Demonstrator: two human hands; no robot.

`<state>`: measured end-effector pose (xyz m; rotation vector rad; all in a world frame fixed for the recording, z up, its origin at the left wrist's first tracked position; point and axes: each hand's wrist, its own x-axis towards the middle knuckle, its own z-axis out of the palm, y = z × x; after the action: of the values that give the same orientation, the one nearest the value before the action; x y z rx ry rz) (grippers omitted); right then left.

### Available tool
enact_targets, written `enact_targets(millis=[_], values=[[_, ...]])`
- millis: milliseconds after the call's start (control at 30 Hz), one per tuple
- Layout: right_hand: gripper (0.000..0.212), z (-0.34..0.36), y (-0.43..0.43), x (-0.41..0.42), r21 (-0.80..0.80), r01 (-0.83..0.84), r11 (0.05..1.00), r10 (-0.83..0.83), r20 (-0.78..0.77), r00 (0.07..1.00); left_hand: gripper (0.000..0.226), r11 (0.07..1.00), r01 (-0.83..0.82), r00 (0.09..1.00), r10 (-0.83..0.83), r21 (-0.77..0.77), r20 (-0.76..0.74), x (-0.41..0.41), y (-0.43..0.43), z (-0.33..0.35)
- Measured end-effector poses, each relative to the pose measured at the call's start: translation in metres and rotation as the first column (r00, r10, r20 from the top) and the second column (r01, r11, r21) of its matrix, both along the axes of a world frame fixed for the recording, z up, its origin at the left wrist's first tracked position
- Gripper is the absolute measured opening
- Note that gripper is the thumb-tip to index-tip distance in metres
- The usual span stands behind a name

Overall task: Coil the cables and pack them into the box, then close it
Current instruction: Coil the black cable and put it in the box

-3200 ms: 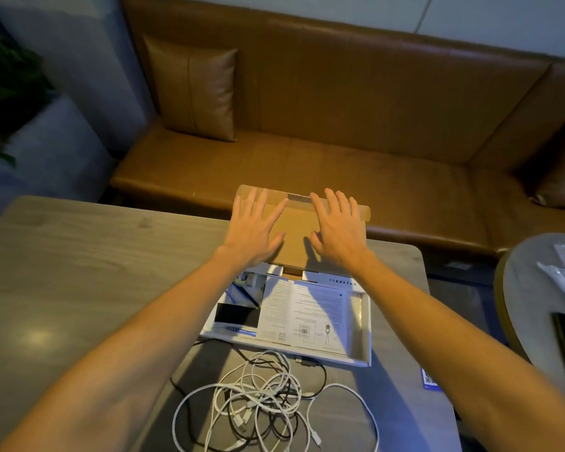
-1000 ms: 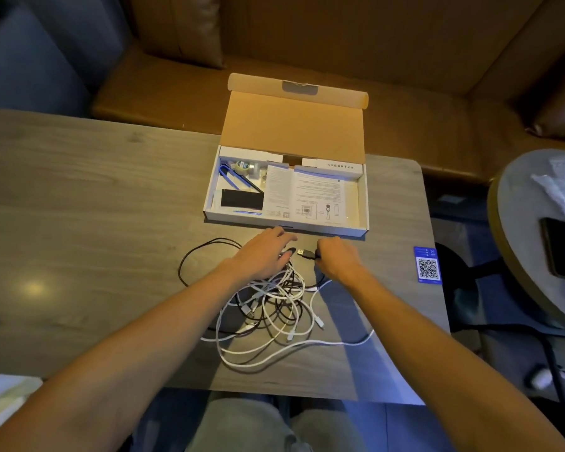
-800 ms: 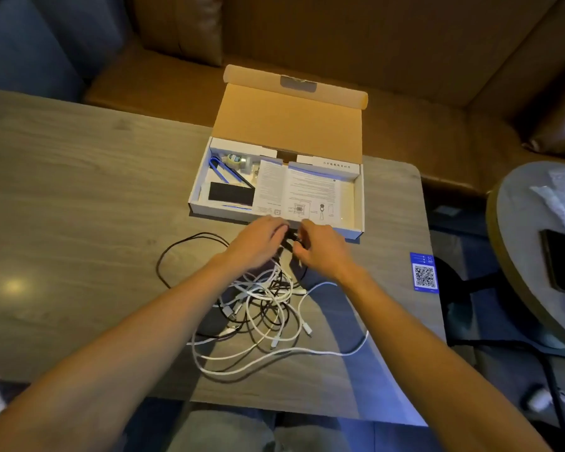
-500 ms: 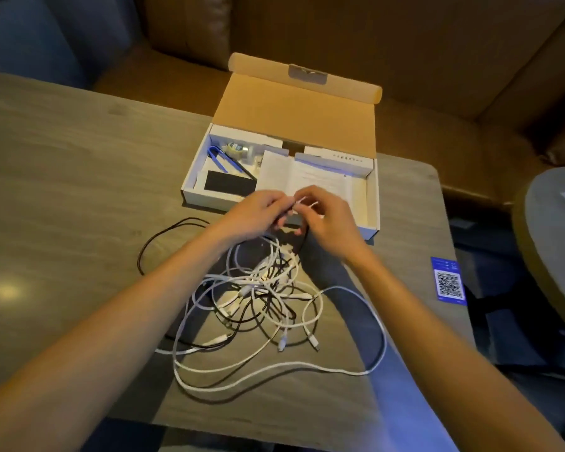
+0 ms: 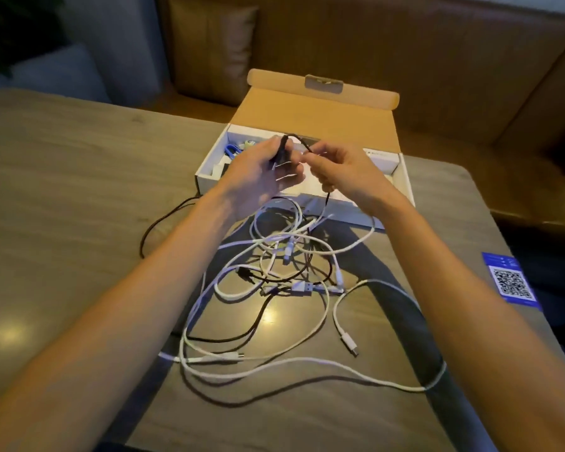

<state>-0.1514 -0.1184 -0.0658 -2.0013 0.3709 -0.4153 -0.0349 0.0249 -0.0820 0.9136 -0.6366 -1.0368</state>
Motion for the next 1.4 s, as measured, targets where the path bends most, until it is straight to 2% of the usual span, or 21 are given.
enact_targets(millis=[100, 200, 267, 333, 400, 467, 500, 567, 600, 667, 733, 800, 867, 933, 1033, 1100, 1200, 1333, 1400], values=[[0.034, -0.006, 0.009, -0.012, -0.027, -0.005, 1.000, 0.004, -0.021, 1.000, 0.026, 0.988, 0.080, 0.983, -0.100, -0.131, -0.156, -0.009, 0.011, -0.001], [0.046, -0.013, 0.028, -0.022, -0.014, -0.022, 1.000, 0.022, 0.004, 1.000, 0.029, 0.954, 0.193, 0.952, -0.239, -0.230, -0.192, -0.025, 0.020, 0.008], [0.056, -0.013, 0.041, -0.026, -0.030, -0.026, 0.999, 0.026, 0.000, 1.000, 0.026, 0.932, 0.205, 0.933, -0.278, -0.298, -0.229, -0.040, 0.022, 0.017], [0.061, -0.009, 0.053, -0.030, -0.066, -0.006, 0.998, 0.003, -0.035, 0.999, 0.022, 0.923, 0.147, 0.925, -0.256, -0.356, -0.282, -0.049, 0.021, 0.027], [0.054, -0.003, 0.058, -0.037, -0.069, 0.002, 0.998, -0.009, -0.105, 0.994, 0.027, 0.942, 0.027, 0.957, -0.121, -0.334, -0.264, -0.051, 0.019, 0.036], [0.036, -0.001, 0.059, -0.044, -0.132, -0.009, 0.991, -0.014, -0.169, 0.986, 0.031, 0.967, -0.137, 0.990, 0.128, -0.215, -0.055, -0.048, 0.015, 0.038], [0.025, -0.001, 0.058, -0.048, -0.165, -0.016, 0.986, -0.016, -0.189, 0.982, 0.031, 0.961, -0.234, 0.962, 0.251, -0.145, 0.106, -0.045, 0.013, 0.035], [0.018, 0.000, 0.053, -0.056, -0.202, -0.010, 0.979, -0.033, -0.210, 0.977, 0.029, 0.906, -0.422, 0.791, 0.392, -0.046, 0.469, -0.038, 0.012, 0.024], [0.018, 0.001, 0.049, -0.060, -0.225, -0.001, 0.974, -0.050, -0.219, 0.975, 0.029, 0.865, -0.501, 0.670, 0.413, -0.035, 0.616, -0.033, 0.013, 0.017], [0.020, 0.004, 0.042, -0.066, -0.287, 0.025, 0.958, -0.087, -0.204, 0.975, 0.029, 0.814, -0.575, 0.468, 0.415, -0.087, 0.780, -0.022, 0.018, 0.004], [0.020, 0.007, 0.038, -0.068, -0.316, 0.039, 0.948, -0.092, -0.155, 0.984, 0.028, 0.831, -0.547, 0.357, 0.343, -0.104, 0.869, -0.016, 0.022, -0.006], [0.019, 0.012, 0.036, -0.065, -0.354, 0.062, 0.933, -0.096, -0.080, 0.992, 0.024, 0.861, -0.505, 0.274, 0.222, -0.056, 0.936, -0.019, 0.021, -0.012], [0.017, 0.018, 0.032, -0.059, -0.374, 0.115, 0.920, -0.107, 0.041, 0.993, 0.023, 0.896, -0.445, 0.316, 0.165, -0.008, 0.934, -0.025, 0.017, -0.013], [0.013, 0.022, 0.027, -0.053, -0.387, 0.183, 0.904, -0.130, 0.160, 0.979, 0.028, 0.940, -0.340, 0.472, 0.143, 0.030, 0.870, -0.030, 0.012, -0.010], [0.011, 0.023, 0.024, -0.042, -0.374, 0.299, 0.878, -0.191, 0.299, 0.935, 0.036, 0.992, -0.115, 0.803, 0.058, 0.059, 0.593, -0.032, 0.007, 0.001], [0.010, 0.020, 0.023, -0.034, -0.294, 0.352, 0.889, -0.236, 0.364, 0.901, 0.036, 0.998, 0.047, 0.926, -0.060, 0.044, 0.373, -0.030, 0.008, 0.012], [0.015, 0.011, 0.024, -0.025, -0.171, 0.351, 0.920, -0.268, 0.377, 0.887, 0.031, 0.986, 0.155, 0.982, -0.146, -0.068, 0.121, -0.028, 0.005, 0.024], [0.030, -0.006, 0.024, -0.015, -0.159, 0.293, 0.943, -0.237, 0.299, 0.924, 0.033, 0.976, 0.039, 0.986, -0.073, -0.214, -0.152, -0.033, -0.010, 0.028], [0.033, -0.010, 0.024, -0.013, -0.162, 0.260, 0.952, -0.221, 0.224, 0.949, 0.034, 0.974, -0.042, 0.987, 0.005, -0.221, -0.162, -0.030, -0.015, 0.025]])
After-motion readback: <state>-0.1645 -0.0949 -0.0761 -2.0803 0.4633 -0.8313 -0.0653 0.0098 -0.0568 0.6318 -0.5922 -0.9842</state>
